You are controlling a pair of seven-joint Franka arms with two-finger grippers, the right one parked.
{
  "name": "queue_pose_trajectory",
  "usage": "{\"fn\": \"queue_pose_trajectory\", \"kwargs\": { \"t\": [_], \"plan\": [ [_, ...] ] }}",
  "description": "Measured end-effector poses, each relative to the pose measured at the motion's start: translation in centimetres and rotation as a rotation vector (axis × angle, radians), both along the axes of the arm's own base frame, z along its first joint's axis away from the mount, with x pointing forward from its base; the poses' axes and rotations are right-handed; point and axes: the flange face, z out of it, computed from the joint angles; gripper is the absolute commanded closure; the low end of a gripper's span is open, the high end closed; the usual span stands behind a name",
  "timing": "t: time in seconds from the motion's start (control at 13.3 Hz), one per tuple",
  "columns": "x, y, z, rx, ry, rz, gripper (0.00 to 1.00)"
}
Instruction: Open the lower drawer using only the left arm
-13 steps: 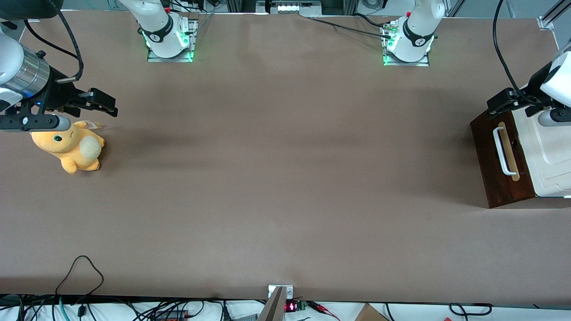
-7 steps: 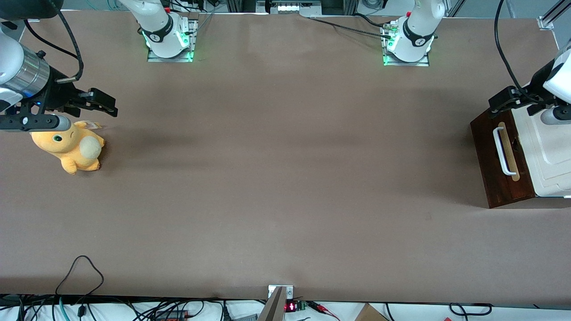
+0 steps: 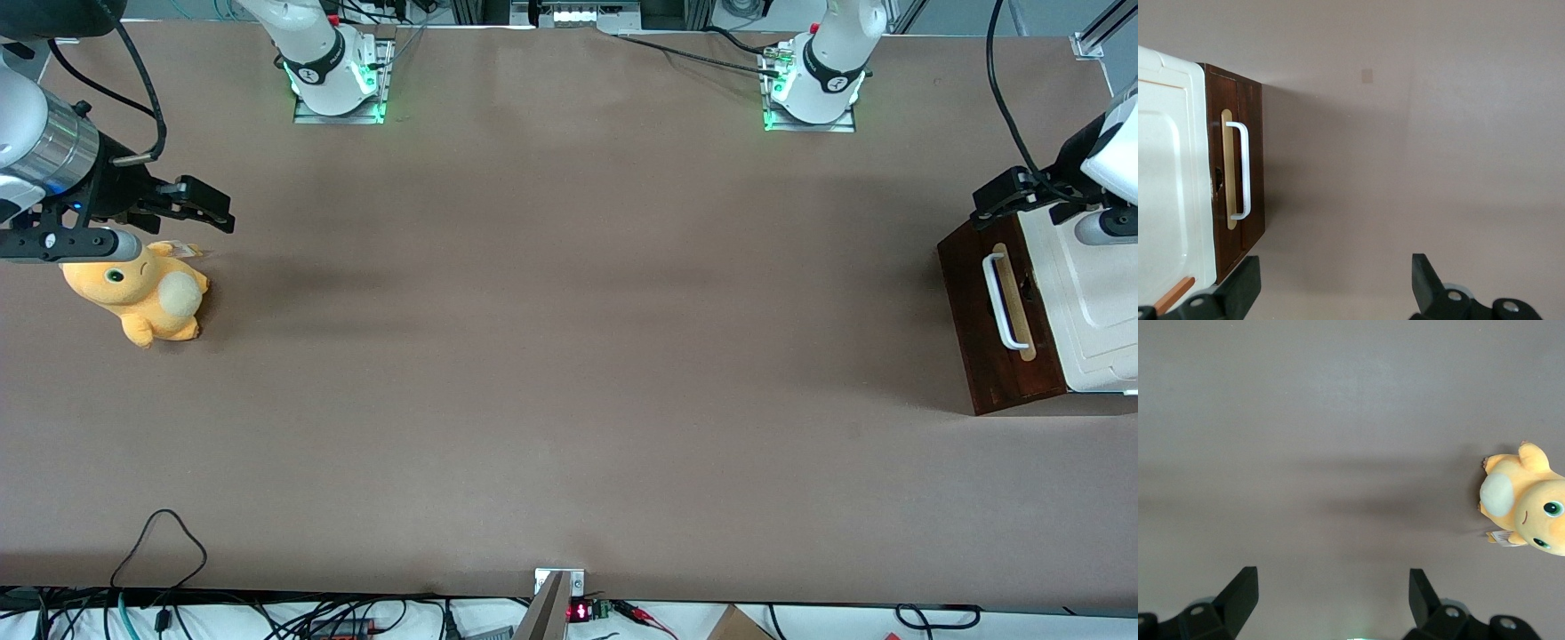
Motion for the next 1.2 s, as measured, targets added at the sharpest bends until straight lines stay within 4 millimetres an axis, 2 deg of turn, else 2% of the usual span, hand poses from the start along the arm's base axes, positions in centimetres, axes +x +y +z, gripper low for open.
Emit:
{"fn": "queue_pose_trajectory", "kwargs": {
  "t": [0.3, 0.53, 0.68, 0.9, 0.98, 1.2],
  "plan": [
    [0.0, 0.0, -0.3, -0.003, 0.013, -0.045, 0.00],
    [0.2, 0.3, -1.8, 0.090, 0.051, -0.073, 0.00],
    [0.3, -1.7, -3.4, 0.251, 0.077, -0.089, 0.00],
    [-0.1, -5.9, -8.6, 0.504, 0.114, -0.076, 0.01],
    [-0.3, -6.5, -10.8, 0.574, 0.127, -0.060, 0.01],
    [-1.2, -6.5, -17.6, 0.757, 0.158, -0.005, 0.02]
  ]
}}
